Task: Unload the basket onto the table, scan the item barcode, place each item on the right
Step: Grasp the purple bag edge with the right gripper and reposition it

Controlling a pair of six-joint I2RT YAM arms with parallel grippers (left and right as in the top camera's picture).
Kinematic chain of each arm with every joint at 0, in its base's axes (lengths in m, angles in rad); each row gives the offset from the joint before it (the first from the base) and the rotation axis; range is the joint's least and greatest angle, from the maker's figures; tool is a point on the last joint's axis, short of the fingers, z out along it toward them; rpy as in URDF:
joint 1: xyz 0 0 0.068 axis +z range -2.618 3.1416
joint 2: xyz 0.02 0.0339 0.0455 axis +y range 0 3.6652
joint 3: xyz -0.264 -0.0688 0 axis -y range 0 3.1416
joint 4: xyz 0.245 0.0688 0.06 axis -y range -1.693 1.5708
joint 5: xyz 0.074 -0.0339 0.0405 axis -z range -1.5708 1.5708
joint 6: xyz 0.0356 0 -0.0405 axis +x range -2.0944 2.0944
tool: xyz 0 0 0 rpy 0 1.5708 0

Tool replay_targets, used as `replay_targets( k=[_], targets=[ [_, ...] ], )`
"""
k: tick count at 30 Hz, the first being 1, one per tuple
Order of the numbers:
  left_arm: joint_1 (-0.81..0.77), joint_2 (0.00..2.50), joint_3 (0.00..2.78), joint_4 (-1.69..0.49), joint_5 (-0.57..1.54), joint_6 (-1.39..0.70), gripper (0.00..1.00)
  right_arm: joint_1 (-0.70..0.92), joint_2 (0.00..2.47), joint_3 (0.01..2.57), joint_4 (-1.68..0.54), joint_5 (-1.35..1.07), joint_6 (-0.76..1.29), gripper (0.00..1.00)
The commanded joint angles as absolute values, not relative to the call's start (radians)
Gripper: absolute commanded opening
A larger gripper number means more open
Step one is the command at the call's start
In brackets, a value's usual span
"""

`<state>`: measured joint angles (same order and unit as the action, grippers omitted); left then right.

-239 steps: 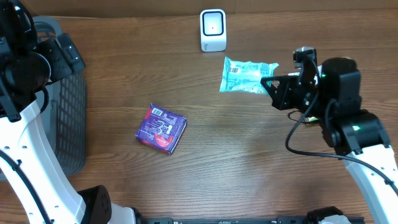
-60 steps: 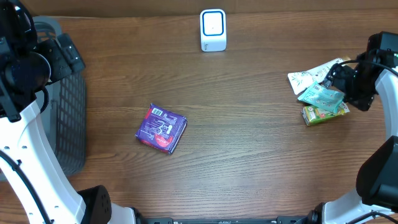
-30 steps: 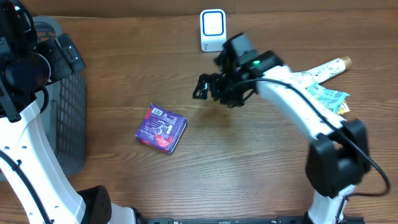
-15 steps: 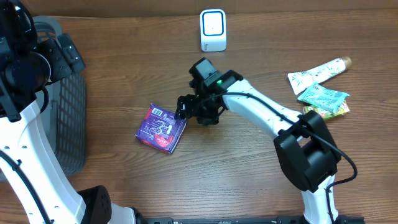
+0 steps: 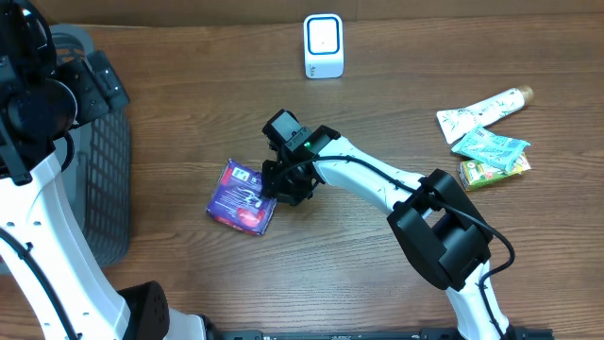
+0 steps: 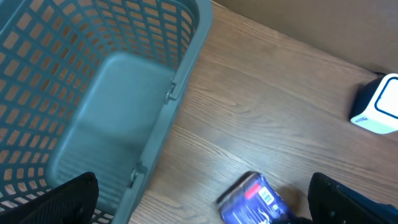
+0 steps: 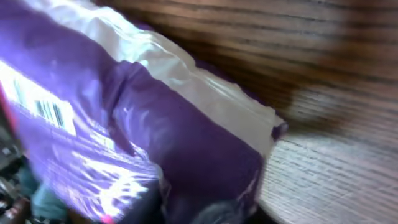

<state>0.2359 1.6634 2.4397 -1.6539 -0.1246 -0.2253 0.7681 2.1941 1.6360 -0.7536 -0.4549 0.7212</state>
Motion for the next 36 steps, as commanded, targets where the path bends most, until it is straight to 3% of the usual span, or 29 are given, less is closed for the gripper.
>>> replay_targets(
  k=[1, 9, 14, 19, 25, 28, 32, 36],
  targets=[
    [0.235, 1.664, 2.437, -1.653, -0.130, -0.217, 1.00, 0.756, 2.223, 1.635, -0.767, -0.412, 0.736, 0.04],
    [0.235, 1.664, 2.437, -1.653, -0.130, -0.217, 1.00, 0.672, 2.131, 1.637, -0.876, -0.377, 0.610, 0.04],
    [0.235, 1.664, 2.437, -1.653, -0.130, -0.217, 1.00, 0.614, 1.970, 1.638, -1.011, -0.158, 0.484, 0.04],
    [0.235, 1.664, 2.437, -1.653, -0.130, -0.217, 1.00, 0.616, 1.830, 1.649, -1.204, 0.237, 0.388, 0.04],
    [0.235, 1.664, 2.437, -1.653, -0.130, -0.217, 1.00, 0.641, 1.823, 1.649, -1.288, 0.361, 0.388, 0.04],
    [0.235, 1.664, 2.437, -1.653, -0.130, -0.217, 1.00, 0.641, 1.826, 1.649, -1.253, 0.242, 0.364, 0.04],
    [0.235, 1.664, 2.437, -1.653, -0.130, -0.217, 1.00, 0.646, 1.832, 1.638, -1.175, -0.083, 0.141, 0.04],
    [0.235, 1.664, 2.437, -1.653, -0.130, -0.217, 1.00, 0.647, 1.861, 1.614, -1.168, -0.099, -0.052, 0.04]
  ],
)
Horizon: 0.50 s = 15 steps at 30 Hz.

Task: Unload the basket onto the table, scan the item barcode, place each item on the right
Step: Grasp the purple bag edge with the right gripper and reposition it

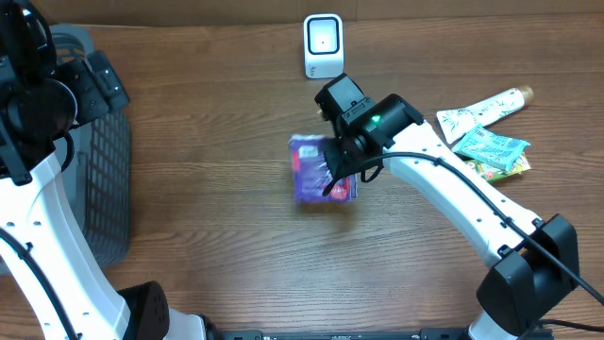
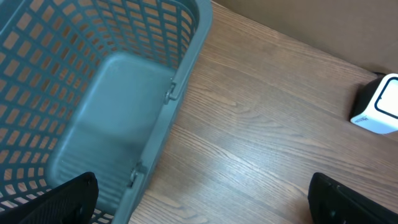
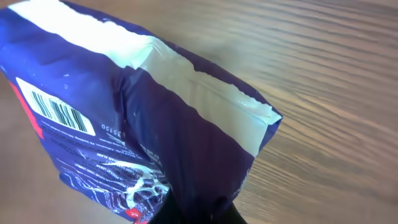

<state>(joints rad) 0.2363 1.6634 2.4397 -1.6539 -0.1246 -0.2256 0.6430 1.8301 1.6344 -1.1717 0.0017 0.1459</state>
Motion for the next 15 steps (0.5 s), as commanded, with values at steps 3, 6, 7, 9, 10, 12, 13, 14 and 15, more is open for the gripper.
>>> replay_targets(
  k=[3, 6, 7, 9, 10, 12, 13, 14, 15],
  targets=[
    [0.235, 1.664, 2.437, -1.653, -0.130, -0.217, 1.00, 0.633, 1.890, 1.575, -1.148, -0.105, -0.100, 0.04],
    [0.235, 1.664, 2.437, -1.653, -0.130, -0.217, 1.00, 0.619, 1.922, 1.557, -1.148, -0.138, -0.141, 0.04],
    [0.235, 1.664, 2.437, -1.653, -0.130, -0.217, 0.99, 0.615, 1.932, 1.557, -1.148, -0.138, -0.140, 0.05],
    [0.235, 1.664, 2.437, -1.653, -0.130, -0.217, 1.00, 0.604, 1.942, 1.557, -1.146, -0.137, -0.139, 0.31],
    [0.235, 1.664, 2.437, -1.653, -0.130, -0.217, 1.00, 0.598, 1.942, 1.557, -1.144, -0.139, -0.138, 0.49],
    [0.235, 1.664, 2.437, -1.653, -0.130, -0.217, 1.00, 0.582, 1.940, 1.562, -1.139, -0.171, -0.118, 0.62],
    [0.235, 1.664, 2.437, -1.653, -0.130, -0.217, 1.00, 0.574, 1.940, 1.567, -1.138, -0.196, -0.099, 0.63],
    [0.235, 1.664, 2.437, -1.653, -0.130, -0.217, 1.00, 0.566, 1.939, 1.573, -1.135, -0.223, -0.093, 0.66],
    [0.235, 1.664, 2.437, -1.653, -0.130, -0.217, 1.00, 0.557, 1.935, 1.579, -1.129, -0.240, -0.066, 0.75]
  ],
)
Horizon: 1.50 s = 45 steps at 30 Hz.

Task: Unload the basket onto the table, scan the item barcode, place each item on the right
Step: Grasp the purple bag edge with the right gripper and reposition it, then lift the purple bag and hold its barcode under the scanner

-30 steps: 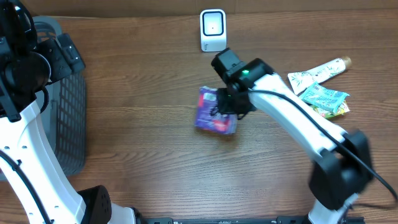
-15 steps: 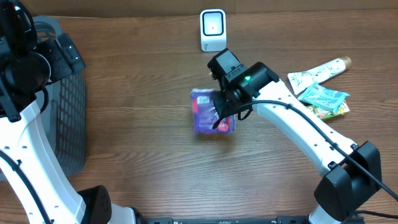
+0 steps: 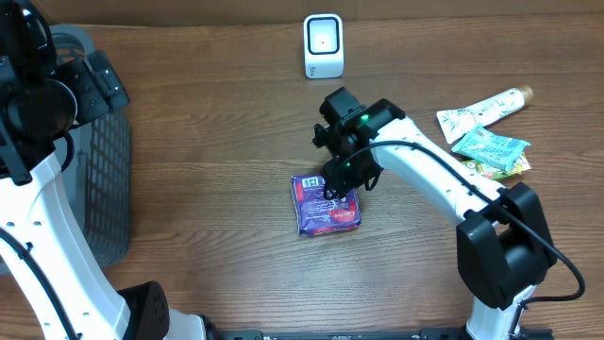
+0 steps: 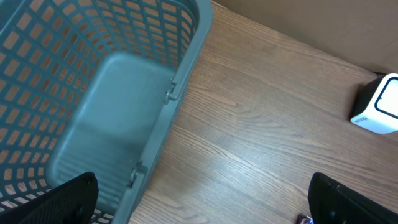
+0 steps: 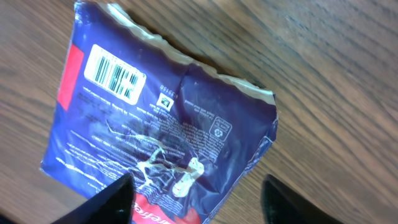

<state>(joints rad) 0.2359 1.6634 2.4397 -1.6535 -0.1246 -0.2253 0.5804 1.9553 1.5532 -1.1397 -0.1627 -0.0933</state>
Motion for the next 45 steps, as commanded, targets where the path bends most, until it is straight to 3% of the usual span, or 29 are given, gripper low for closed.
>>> replay_targets(
  k=[1, 9, 16, 25, 28, 32, 40, 45],
  targets=[
    [0.235, 1.664, 2.437, -1.653, -0.130, -0.217, 1.00, 0.549, 1.930, 1.583, -1.122, -0.242, -0.019, 0.78],
    [0.235, 1.664, 2.437, -1.653, -0.130, -0.217, 0.99, 0.477, 1.902, 1.548, -1.148, -0.350, 0.438, 0.81],
    [0.235, 1.664, 2.437, -1.653, -0.130, -0.217, 1.00, 0.476, 1.900, 1.309, -0.987, -0.443, 0.434, 0.81],
    [0.235, 1.664, 2.437, -1.653, -0.130, -0.217, 1.00, 0.463, 1.887, 1.140, -0.764, -0.721, 0.259, 0.79],
    [0.235, 1.664, 2.437, -1.653, -0.130, -0.217, 0.99, 0.463, 1.887, 1.118, -0.720, -0.739, 0.258, 0.71],
    [0.235, 1.664, 2.437, -1.653, -0.130, -0.217, 1.00, 0.460, 1.887, 1.116, -0.683, -0.739, 0.258, 0.39],
    [0.235, 1.664, 2.437, -1.653, -0.130, -0.217, 0.99, 0.404, 1.887, 1.127, -0.621, -0.779, 0.257, 0.38],
    [0.235, 1.664, 2.437, -1.653, -0.130, -0.217, 1.00, 0.351, 1.863, 1.176, -0.653, -0.853, 0.196, 0.21]
  ],
)
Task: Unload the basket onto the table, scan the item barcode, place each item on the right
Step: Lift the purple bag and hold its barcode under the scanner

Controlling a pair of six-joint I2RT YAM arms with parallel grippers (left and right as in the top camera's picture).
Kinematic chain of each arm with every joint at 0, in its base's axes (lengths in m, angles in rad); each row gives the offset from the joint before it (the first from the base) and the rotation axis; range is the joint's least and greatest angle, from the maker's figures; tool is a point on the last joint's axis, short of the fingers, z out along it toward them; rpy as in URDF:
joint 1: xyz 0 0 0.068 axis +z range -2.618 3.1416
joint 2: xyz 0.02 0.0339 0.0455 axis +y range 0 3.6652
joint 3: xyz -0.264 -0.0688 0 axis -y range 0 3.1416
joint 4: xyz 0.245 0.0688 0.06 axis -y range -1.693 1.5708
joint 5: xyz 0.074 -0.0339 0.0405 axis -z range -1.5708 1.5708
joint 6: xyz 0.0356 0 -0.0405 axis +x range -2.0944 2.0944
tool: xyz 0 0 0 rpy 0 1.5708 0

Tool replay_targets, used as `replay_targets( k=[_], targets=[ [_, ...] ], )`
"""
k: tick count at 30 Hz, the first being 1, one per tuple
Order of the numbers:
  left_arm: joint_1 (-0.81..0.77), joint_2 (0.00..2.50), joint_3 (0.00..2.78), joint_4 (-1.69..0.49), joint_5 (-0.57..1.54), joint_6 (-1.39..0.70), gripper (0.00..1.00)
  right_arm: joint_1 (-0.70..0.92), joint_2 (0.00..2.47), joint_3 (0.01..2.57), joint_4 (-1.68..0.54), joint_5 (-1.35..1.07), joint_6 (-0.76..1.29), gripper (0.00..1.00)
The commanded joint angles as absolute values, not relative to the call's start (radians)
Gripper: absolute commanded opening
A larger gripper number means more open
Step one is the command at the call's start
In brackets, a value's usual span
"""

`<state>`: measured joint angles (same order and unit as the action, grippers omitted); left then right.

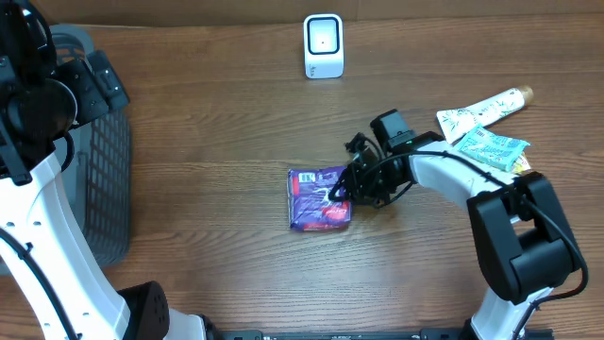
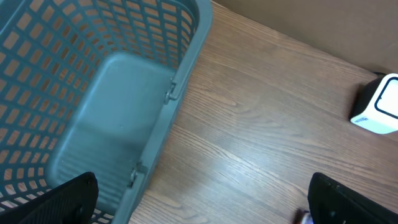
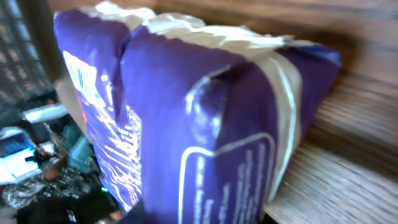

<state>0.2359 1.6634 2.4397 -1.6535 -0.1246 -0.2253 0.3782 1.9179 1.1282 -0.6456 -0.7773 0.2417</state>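
Observation:
The purple packet (image 1: pixel 316 198) lies on the table below the white scanner (image 1: pixel 324 45). My right gripper (image 1: pixel 352 192) is low at the packet's right edge. In the right wrist view the packet (image 3: pixel 186 106) fills the frame edge-on and blurred, with the right gripper (image 3: pixel 199 214) around its near end. The fingers are almost wholly hidden, so their grip does not show. No barcode shows in that view. My left gripper (image 2: pixel 205 202) hangs open over the grey basket (image 2: pixel 93 93), far from the packet. The scanner (image 2: pixel 379 106) shows at that view's right edge.
The grey basket (image 1: pixel 99 175) stands at the table's left edge. At the far right lie a white tube (image 1: pixel 481 111), a teal packet (image 1: pixel 491 146) and a yellow-green packet (image 1: pixel 495 172). Bare wood lies between the scanner and the purple packet.
My right gripper was open above the packet, whose barcode faced up. It is now low at the packet's right edge, right up against it. The packet sits slightly further left. The left arm is unchanged.
My right gripper first held the purple packet on the table, left of centre. Then it held the packet in the air below the scanner. Then the packet lay flat with its barcode up and the gripper open above it. Now the gripper is down at its right edge.

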Motion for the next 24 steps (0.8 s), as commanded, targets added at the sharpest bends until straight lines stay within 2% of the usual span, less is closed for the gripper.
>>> replay_targets(
  k=[1, 5, 16, 24],
  targets=[
    [0.235, 1.664, 2.437, -1.653, -0.130, -0.217, 1.00, 0.340, 1.848, 1.190, -0.667, -0.855, 0.184, 0.19],
    [0.235, 1.664, 2.437, -1.653, -0.130, -0.217, 1.00, 0.307, 1.780, 1.266, -0.752, -0.849, 0.122, 0.13],
    [0.235, 1.664, 2.437, -1.653, -0.130, -0.217, 1.00, 0.303, 1.608, 1.581, -0.973, -0.535, 0.096, 0.12],
    [0.235, 1.664, 2.437, -1.653, -0.130, -0.217, 0.99, 0.308, 1.603, 1.677, -0.998, -0.499, 0.096, 0.10]
  ],
)
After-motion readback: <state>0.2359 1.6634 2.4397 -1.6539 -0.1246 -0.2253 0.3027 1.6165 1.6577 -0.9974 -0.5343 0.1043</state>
